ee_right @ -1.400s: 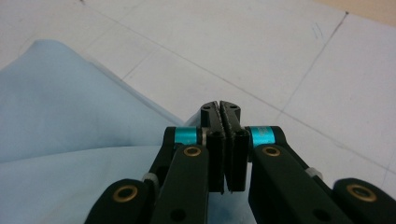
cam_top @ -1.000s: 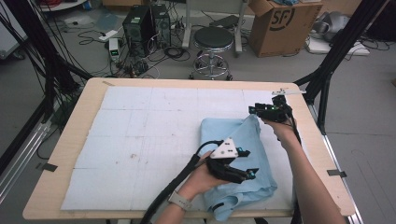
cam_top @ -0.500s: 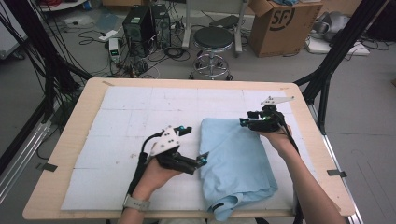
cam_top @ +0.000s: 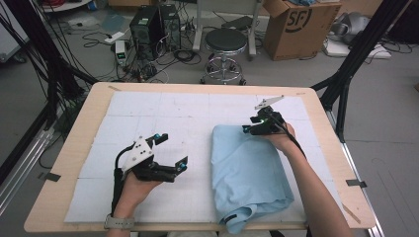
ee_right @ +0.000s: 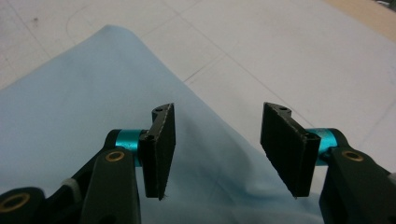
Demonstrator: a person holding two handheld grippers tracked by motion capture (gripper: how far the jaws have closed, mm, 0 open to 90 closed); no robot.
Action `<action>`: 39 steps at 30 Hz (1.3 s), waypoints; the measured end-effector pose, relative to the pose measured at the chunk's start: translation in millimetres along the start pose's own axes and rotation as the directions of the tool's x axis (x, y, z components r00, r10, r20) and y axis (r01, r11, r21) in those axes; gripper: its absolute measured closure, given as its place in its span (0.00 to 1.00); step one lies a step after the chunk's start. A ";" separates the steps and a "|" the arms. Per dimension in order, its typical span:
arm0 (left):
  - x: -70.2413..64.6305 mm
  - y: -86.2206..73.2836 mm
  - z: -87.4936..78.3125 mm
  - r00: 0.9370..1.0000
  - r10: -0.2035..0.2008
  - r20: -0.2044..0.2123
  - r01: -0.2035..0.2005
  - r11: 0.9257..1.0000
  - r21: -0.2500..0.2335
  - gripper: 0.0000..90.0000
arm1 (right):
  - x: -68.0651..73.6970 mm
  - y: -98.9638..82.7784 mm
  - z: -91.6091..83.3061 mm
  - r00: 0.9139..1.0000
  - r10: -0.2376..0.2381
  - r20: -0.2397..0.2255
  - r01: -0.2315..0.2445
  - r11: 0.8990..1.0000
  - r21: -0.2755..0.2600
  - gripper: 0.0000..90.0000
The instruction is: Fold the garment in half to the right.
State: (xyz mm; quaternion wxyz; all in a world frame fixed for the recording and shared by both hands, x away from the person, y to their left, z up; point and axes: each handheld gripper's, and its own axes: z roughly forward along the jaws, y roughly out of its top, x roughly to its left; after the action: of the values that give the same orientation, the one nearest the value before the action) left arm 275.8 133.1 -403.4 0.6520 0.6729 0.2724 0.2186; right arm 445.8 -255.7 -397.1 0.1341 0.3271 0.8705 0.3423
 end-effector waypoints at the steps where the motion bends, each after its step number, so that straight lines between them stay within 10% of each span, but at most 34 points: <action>1: 1.8 -0.3 -1.6 1.000 -0.001 -0.007 0.001 1.000 0.016 0.02 | -0.1 1.6 3.0 1.000 -0.011 0.000 0.011 1.000 0.015 0.52; 8: 7.2 1.9 -10.6 1.000 -0.007 -0.027 0.007 1.000 -0.005 0.02 | 4.0 0.5 23.2 0.998 -0.063 -0.028 0.066 0.993 0.101 0.99; 14: 7.6 1.0 -9.8 0.999 -0.006 -0.034 0.007 1.000 0.004 0.02 | 9.4 14.8 9.7 0.997 -0.021 -0.073 0.018 0.999 -0.044 1.00; 20: 5.2 1.4 -10.6 1.000 -0.004 -0.030 0.004 1.000 0.008 0.02 | 19.4 29.7 18.9 0.991 -0.073 -0.112 0.070 0.997 -0.035 0.92; 26: 7.6 0.2 -13.1 0.999 -0.015 -0.037 0.015 1.000 0.011 0.02 | 42.4 36.5 45.6 0.959 -0.117 -0.256 0.126 0.992 0.019 1.00; 33: 9.0 -1.8 -16.1 0.999 -0.018 -0.040 0.018 1.000 0.019 0.02 | 63.4 55.5 84.5 0.965 -0.156 -0.210 0.172 0.983 0.062 1.00; 39: 13.2 -1.8 -21.2 0.998 -0.027 -0.056 0.028 1.000 0.006 0.02 | 69.5 69.2 86.3 0.980 -0.146 -0.135 0.144 0.989 -0.029 1.00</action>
State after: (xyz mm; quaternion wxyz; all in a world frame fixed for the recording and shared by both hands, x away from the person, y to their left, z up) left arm 271.8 157.7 -404.9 0.6447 0.6651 0.3005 0.2272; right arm 466.2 -127.7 -413.5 0.1018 0.2373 0.8959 0.3615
